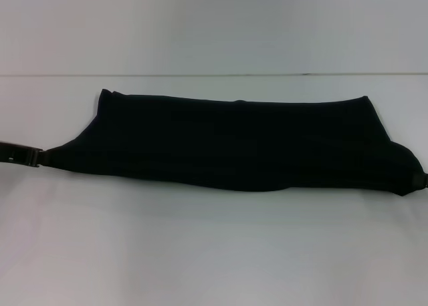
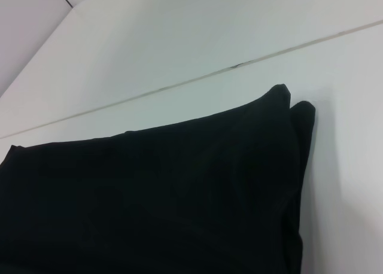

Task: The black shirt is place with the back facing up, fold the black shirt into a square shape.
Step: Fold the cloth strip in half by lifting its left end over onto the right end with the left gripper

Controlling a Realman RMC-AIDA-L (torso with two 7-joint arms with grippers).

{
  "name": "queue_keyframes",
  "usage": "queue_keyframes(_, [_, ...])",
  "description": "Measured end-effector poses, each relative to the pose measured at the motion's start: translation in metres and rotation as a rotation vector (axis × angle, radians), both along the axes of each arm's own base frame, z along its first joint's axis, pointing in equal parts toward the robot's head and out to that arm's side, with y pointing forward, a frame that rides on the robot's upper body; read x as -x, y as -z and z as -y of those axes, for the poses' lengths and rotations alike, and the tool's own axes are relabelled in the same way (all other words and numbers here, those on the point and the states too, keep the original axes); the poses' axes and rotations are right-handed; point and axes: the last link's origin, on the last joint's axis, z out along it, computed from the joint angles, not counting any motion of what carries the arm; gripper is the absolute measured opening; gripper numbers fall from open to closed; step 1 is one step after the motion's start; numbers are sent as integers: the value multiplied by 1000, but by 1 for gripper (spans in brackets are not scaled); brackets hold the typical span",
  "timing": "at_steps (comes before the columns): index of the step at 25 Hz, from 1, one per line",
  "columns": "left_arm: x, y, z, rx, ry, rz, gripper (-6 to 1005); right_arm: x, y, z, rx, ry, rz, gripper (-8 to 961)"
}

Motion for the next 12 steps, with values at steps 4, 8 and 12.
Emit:
queue_keyframes(4, [0, 0, 1, 9, 15, -11, 1, 0, 0, 0, 0, 0, 0, 103])
queue_keyframes(8, [0, 1, 1, 16, 18, -10, 1, 1, 0, 0, 2, 0, -3, 113])
queue_keyframes(12, [-2, 4, 5, 45, 12, 11, 2, 2, 1, 2, 15, -1, -23, 123])
